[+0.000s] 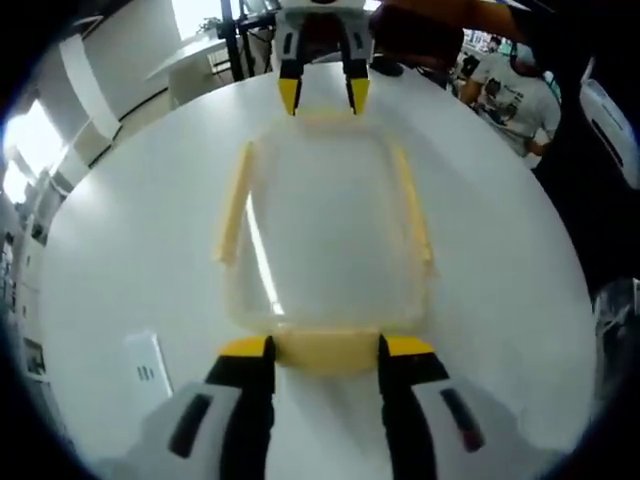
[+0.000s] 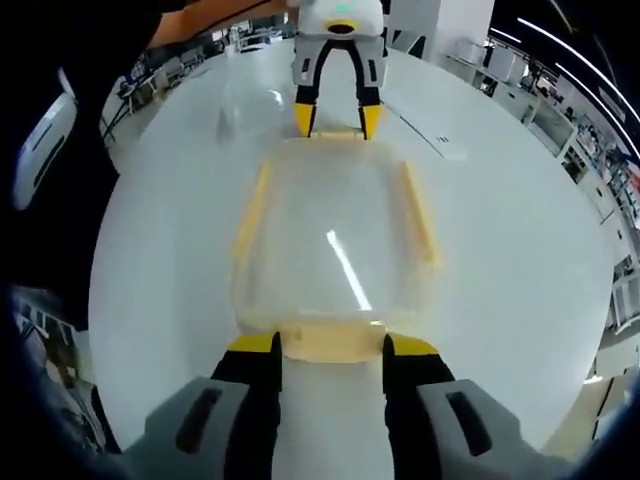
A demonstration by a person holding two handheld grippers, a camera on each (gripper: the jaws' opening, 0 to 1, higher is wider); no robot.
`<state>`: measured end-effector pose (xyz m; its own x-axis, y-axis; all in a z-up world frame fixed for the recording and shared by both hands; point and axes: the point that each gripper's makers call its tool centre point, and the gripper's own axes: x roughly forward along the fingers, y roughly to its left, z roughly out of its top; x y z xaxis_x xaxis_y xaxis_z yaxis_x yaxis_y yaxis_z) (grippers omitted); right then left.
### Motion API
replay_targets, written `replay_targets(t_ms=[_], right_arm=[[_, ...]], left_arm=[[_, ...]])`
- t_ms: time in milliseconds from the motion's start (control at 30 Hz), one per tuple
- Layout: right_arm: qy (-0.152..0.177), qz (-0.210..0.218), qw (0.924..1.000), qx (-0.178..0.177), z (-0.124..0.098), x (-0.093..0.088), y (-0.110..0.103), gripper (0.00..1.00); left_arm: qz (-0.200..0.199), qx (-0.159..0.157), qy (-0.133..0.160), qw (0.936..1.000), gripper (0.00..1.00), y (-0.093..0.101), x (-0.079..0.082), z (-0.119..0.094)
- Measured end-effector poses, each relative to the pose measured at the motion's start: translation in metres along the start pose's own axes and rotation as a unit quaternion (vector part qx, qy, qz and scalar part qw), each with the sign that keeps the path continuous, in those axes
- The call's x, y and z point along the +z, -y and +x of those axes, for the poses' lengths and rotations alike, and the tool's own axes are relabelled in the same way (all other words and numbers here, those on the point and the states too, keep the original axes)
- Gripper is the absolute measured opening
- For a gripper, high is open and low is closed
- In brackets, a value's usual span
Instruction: Snap each plastic latch of the storage box into its locked position after aligning the lid with the box until every specified latch is closed and the lid sits flush.
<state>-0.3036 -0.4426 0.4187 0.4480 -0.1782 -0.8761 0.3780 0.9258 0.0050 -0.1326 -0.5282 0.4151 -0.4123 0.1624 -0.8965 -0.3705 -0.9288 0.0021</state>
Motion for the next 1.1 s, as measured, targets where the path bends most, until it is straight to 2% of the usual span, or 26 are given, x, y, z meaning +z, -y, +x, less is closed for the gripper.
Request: replay_targets(t_ms=[233, 400, 633, 733, 1100], right_arm=[[0.015, -0.005, 0.9999, 0.006, -0.012, 0.022, -0.01, 0.4], [0.014, -0.025, 0.9995, 0.011, -0.018, 0.045, -0.016, 0.4], [0.013, -0.046, 0.9987, 0.02, -0.021, 0.074, -0.024, 0.4], [0.012, -0.058, 0.9981, 0.02, -0.019, 0.086, -0.028, 0.4], [-0.004, -0.109, 0.9935, 0.032, 0.002, 0.146, -0.049, 0.4]], left_arm=[[-0.015, 0.005, -0.014, 0.9998, 0.4, 0.014, -0.003, -0.024], [-0.036, 0.01, -0.029, 0.9989, 0.4, 0.028, -0.011, -0.046], [-0.053, 0.02, -0.033, 0.9979, 0.4, 0.045, -0.025, -0.074], [-0.061, 0.024, -0.034, 0.9973, 0.4, 0.052, -0.032, -0.085], [-0.099, 0.046, -0.041, 0.9932, 0.4, 0.093, -0.08, -0.122]])
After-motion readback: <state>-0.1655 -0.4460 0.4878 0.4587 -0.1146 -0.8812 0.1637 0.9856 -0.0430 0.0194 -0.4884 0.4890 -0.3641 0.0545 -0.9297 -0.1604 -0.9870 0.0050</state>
